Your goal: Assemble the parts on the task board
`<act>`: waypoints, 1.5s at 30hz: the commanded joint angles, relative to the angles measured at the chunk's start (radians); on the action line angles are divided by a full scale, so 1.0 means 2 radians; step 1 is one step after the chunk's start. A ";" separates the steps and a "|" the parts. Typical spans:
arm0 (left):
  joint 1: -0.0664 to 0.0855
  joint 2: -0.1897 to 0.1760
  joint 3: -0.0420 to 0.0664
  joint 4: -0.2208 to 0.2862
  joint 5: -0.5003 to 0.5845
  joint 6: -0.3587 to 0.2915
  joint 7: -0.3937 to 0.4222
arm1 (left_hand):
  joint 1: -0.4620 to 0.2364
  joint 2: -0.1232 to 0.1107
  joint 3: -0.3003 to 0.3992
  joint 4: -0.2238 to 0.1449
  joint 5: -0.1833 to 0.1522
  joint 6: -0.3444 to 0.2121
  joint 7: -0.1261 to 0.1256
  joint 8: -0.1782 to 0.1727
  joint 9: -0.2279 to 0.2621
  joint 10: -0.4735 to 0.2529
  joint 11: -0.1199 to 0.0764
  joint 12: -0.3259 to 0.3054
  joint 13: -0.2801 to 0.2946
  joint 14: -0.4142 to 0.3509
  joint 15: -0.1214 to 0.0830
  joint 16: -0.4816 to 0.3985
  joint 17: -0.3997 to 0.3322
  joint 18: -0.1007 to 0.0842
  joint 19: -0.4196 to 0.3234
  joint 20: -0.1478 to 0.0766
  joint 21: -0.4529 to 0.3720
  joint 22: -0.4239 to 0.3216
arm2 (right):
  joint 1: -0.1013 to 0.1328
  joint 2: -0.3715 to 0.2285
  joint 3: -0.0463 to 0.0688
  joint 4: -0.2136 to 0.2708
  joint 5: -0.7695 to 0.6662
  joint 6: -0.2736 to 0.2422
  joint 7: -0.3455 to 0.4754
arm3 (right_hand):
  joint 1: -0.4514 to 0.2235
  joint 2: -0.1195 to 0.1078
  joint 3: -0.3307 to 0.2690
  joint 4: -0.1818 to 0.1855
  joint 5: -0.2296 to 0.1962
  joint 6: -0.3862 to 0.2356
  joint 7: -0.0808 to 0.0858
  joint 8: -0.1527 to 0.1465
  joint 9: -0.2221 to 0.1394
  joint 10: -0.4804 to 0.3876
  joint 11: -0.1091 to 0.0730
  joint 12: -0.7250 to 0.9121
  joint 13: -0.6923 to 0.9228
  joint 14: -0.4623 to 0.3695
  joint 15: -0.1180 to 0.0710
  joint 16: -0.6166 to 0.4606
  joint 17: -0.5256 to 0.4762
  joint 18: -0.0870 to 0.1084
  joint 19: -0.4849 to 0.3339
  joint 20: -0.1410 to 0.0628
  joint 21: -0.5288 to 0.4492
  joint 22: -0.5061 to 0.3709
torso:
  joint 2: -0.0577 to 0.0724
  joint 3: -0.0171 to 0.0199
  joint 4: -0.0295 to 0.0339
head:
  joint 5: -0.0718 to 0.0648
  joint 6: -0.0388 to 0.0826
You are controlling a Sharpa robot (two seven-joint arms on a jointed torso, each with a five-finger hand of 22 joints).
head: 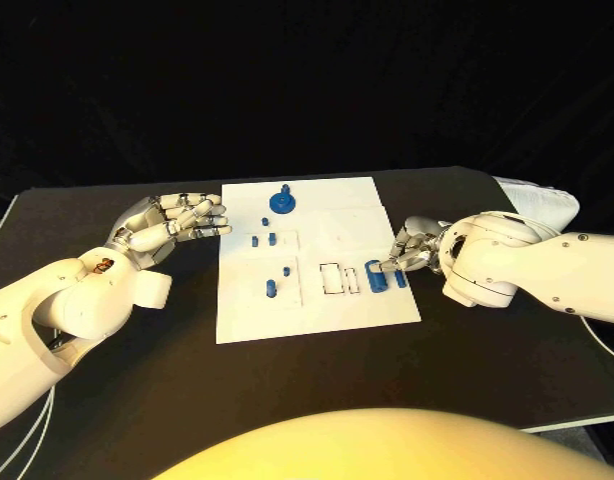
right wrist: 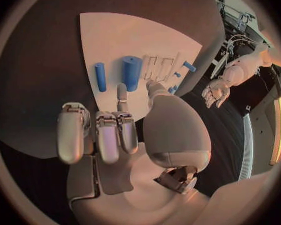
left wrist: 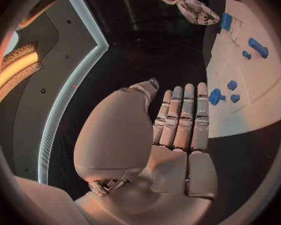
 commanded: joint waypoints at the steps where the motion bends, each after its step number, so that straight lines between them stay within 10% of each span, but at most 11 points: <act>1: -0.001 0.000 0.000 0.002 -0.002 0.003 0.008 | -0.001 0.001 -0.001 0.003 0.002 0.002 0.002 0.002 0.000 0.002 -0.001 0.001 -0.001 0.002 0.000 -0.003 0.001 0.007 0.004 0.001 -0.003 -0.001 | -0.003 0.005 0.000 -0.004 -0.020 0.017 -0.018 | -0.003 0.002 -0.009 0.000 -0.005 0.000 -0.005 0.004 0.002 0.053 -0.004 0.002 0.131 0.050 -0.003 0.003 0.123 -0.006 0.031 -0.002 0.003 0.049 | 0.001 -0.0006 0.0004 | 0.001 0.000; 22: -0.002 -0.002 0.000 0.001 -0.002 0.004 0.005 | -0.001 0.001 -0.001 0.002 0.002 0.000 0.003 0.001 -0.001 0.001 0.000 0.000 -0.001 0.003 0.000 -0.003 0.001 0.007 0.004 0.001 -0.004 -0.001 | -0.026 0.041 0.000 -0.034 -0.031 0.017 -0.019 | 0.003 0.011 -0.027 0.000 -0.014 0.000 -0.007 0.011 0.008 0.053 -0.006 0.002 0.131 0.050 -0.004 0.003 0.124 -0.007 0.031 -0.003 0.004 0.051 | 0.002 0.0011 -0.0010 | 0.005 0.000; 33: -0.002 -0.003 0.000 0.000 -0.002 0.005 0.004 | -0.001 0.001 -0.001 0.002 0.002 0.000 0.003 0.001 -0.001 0.001 0.000 0.000 -0.001 0.003 0.000 -0.003 0.001 0.007 0.004 0.001 -0.004 -0.001 | -0.027 0.034 0.000 -0.020 -0.024 -0.031 -0.010 | 0.045 0.040 0.004 -0.002 0.077 0.004 -0.014 0.025 0.018 0.053 -0.012 0.002 0.131 0.052 -0.010 0.005 0.131 -0.008 0.033 -0.007 0.012 0.059 | 0.001 0.0008 -0.0014 | 0.007 0.000; 45: -0.003 -0.003 0.000 0.000 -0.002 0.006 0.002 | -0.001 0.001 -0.001 0.002 0.002 0.000 0.004 0.000 -0.001 0.000 0.001 -0.001 -0.001 0.003 0.000 -0.004 0.002 0.007 0.004 0.001 -0.005 -0.001 | -0.003 0.023 0.004 0.019 0.019 -0.054 0.000 | 0.046 0.040 0.009 -0.001 0.085 0.006 -0.015 0.027 0.019 0.053 -0.013 0.002 0.131 0.052 -0.010 0.005 0.131 -0.010 0.034 -0.008 0.017 0.063 | 0.001 -0.0002 -0.0010 | 0.007 0.000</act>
